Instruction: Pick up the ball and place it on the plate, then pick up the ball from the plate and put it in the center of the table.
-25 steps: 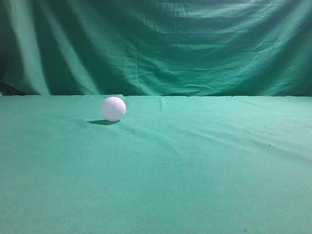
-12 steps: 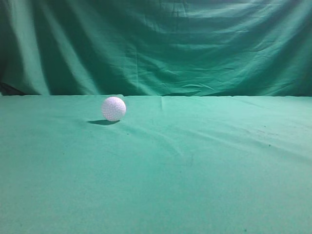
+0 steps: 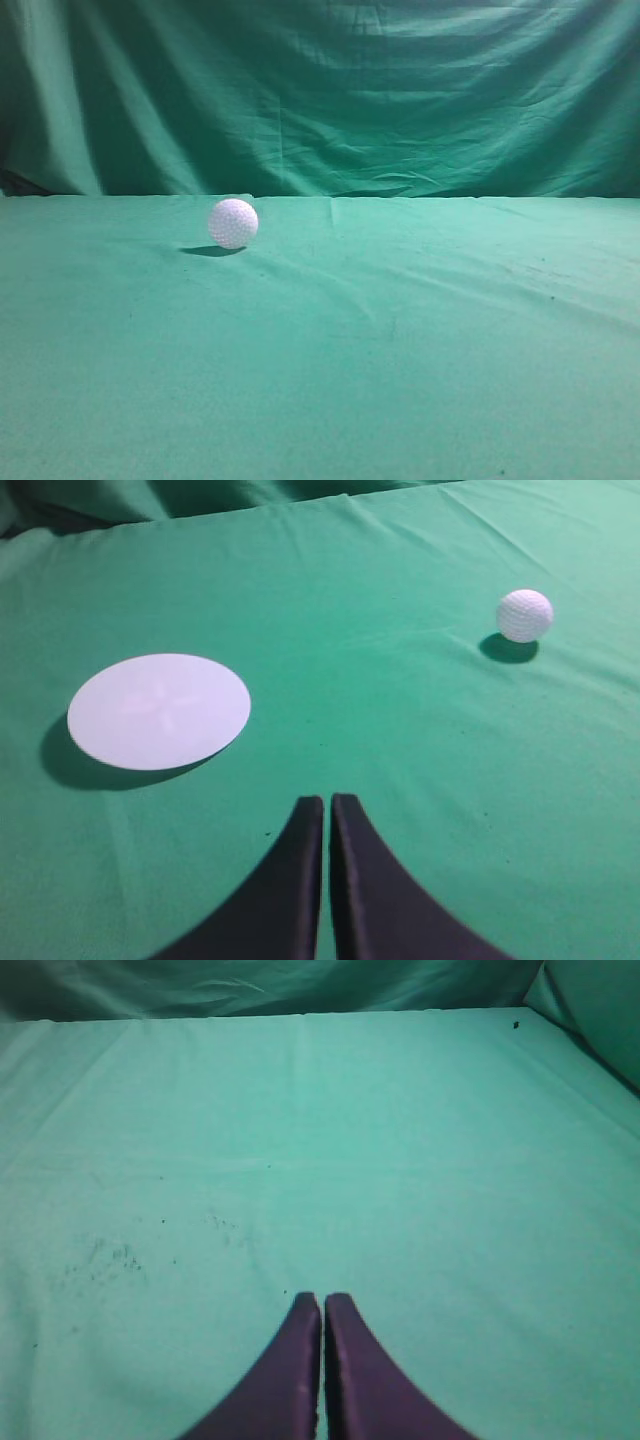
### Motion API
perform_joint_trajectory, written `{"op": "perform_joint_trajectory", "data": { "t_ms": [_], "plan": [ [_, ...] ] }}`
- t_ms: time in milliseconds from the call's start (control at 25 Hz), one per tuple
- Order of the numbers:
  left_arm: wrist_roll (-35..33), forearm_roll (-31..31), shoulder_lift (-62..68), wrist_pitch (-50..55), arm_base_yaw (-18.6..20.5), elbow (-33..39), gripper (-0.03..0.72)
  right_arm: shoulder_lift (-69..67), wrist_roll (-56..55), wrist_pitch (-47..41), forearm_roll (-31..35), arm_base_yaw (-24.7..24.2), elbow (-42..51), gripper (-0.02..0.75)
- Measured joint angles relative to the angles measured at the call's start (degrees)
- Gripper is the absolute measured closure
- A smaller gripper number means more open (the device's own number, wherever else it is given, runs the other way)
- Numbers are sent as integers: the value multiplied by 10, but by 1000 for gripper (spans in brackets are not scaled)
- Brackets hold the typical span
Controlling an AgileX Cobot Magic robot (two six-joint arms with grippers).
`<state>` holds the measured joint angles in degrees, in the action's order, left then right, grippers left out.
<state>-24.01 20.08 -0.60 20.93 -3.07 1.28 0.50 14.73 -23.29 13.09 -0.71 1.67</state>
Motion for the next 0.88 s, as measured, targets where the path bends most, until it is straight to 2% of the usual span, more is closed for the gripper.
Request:
{"op": "perform_joint_trajectory", "data": {
  "t_ms": [80, 240, 320, 880],
  "plan": [
    [40, -30, 0, -1, 0, 0, 688, 0, 0, 0, 0, 0, 0, 738],
    [164, -136, 0, -5, 0, 0, 688, 0, 0, 0, 0, 0, 0, 738],
    [193, -166, 0, -7, 0, 0, 688, 0, 0, 0, 0, 0, 0, 738],
    [207, -180, 0, -7, 0, 0, 688, 0, -1, 0, 0, 0, 0, 738]
  ]
}}
